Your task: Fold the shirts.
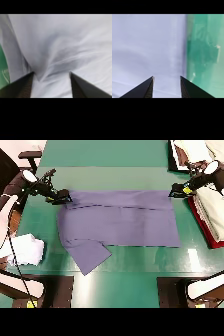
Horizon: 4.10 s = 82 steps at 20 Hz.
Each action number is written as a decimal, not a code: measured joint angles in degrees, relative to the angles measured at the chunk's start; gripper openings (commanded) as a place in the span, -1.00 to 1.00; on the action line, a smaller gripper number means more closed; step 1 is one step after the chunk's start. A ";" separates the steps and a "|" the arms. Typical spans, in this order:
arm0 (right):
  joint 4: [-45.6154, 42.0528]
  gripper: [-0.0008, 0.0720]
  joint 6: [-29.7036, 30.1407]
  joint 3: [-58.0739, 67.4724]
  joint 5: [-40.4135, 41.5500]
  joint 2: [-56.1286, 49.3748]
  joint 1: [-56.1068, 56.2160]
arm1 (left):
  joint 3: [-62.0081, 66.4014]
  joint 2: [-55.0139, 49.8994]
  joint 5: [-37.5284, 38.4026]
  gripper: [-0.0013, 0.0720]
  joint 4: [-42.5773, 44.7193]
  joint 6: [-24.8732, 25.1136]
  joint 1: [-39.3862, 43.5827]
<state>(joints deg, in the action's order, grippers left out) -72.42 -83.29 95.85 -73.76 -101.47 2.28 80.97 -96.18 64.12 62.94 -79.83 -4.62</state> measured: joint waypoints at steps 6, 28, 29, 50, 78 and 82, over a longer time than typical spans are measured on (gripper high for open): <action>2.97 0.09 0.52 -4.44 -2.58 6.34 -2.45 | -4.59 6.10 5.16 0.39 3.02 -3.39 0.04; 6.29 0.09 2.64 -29.81 4.24 32.28 -4.94 | -60.59 48.19 -4.48 -0.88 -9.97 -10.27 0.07; 6.43 0.09 2.73 -29.88 3.50 32.30 -5.35 | -60.70 48.26 -4.79 -0.88 -11.06 -9.73 0.07; 10.38 -0.92 6.40 -59.78 -0.42 32.63 -20.59 | -54.97 48.46 3.43 -0.89 -8.39 -6.73 0.11; -3.58 -0.92 3.28 -23.34 -6.03 19.39 -2.73 | -20.74 23.54 6.10 -0.88 2.51 0.85 0.13; -1.18 0.09 3.26 -16.65 -4.85 11.72 -2.34 | -18.36 18.38 1.60 0.45 1.42 1.70 0.11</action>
<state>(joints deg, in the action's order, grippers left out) -73.60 -80.03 79.20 -78.61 -89.76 -0.05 62.61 -77.80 65.71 64.36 -78.13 -4.51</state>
